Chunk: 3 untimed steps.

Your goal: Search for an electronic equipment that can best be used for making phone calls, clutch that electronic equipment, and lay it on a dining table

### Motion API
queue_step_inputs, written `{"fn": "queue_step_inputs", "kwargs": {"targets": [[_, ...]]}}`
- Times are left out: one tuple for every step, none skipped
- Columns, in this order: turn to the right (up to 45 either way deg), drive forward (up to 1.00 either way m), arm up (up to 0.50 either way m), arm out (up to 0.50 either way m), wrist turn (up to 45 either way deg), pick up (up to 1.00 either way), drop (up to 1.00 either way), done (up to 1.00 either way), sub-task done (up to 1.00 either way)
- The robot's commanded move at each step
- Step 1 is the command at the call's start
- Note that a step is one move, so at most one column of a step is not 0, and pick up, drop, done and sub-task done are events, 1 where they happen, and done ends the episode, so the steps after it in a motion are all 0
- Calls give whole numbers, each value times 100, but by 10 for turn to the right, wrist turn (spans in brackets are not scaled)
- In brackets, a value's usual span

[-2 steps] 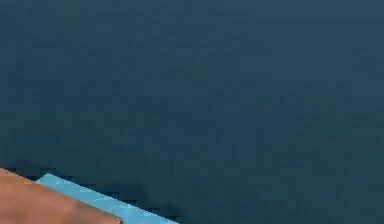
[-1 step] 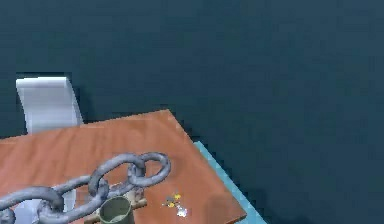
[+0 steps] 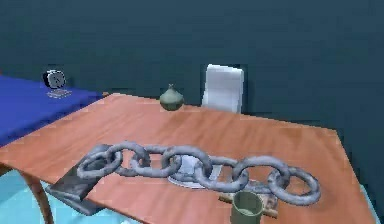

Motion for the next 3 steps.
{"fn": "queue_step_inputs", "kwargs": {"targets": [[-450,0,0,0,0,0,0,0,0],[-300,0,0,0,0,0,0,0,0],[0,0,0,48,0,0,0,0,0]]}}
